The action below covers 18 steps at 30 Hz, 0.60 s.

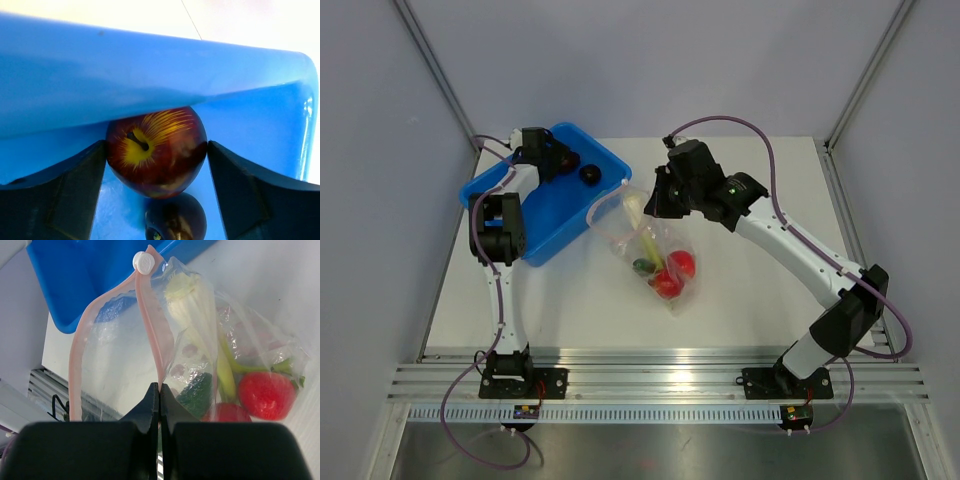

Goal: Place the food in the zip-top bag and seal the zipper
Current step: Pick up the fake fruit from the bin.

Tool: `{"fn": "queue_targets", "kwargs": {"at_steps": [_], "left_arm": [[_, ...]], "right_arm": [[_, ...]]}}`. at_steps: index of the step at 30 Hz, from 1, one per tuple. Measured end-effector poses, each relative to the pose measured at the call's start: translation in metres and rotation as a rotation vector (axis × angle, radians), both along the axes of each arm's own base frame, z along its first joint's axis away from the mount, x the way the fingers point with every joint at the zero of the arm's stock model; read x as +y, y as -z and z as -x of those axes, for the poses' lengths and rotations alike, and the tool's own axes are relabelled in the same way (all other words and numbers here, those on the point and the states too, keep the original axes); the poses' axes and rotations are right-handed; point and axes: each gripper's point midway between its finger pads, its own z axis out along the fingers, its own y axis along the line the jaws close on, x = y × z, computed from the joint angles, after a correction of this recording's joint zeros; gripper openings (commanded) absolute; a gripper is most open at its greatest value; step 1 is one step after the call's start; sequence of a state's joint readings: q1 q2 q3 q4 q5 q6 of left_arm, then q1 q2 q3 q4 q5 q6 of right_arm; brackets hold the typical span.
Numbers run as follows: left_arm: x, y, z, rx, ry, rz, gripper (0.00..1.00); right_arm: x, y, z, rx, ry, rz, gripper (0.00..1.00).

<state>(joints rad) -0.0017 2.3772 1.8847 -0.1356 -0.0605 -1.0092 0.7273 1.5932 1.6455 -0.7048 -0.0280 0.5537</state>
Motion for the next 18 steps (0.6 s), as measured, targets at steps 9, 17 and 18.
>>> {"fn": "queue_targets", "kwargs": {"at_steps": [9, 17, 18], "left_arm": [[-0.001, 0.000, -0.001, -0.018, 0.019, -0.018, 0.66], [0.002, -0.012, 0.047, 0.001, 0.062, -0.081, 0.57], [0.002, -0.018, 0.056, 0.002, 0.071, -0.095, 0.57]], "right_arm": [[0.001, 0.005, -0.001, 0.009, 0.000, 0.008, 0.00], [0.004, 0.004, 0.001, 0.019, -0.012, -0.006, 0.00], [0.005, 0.004, 0.001, 0.020, -0.012, -0.009, 0.00]]}}
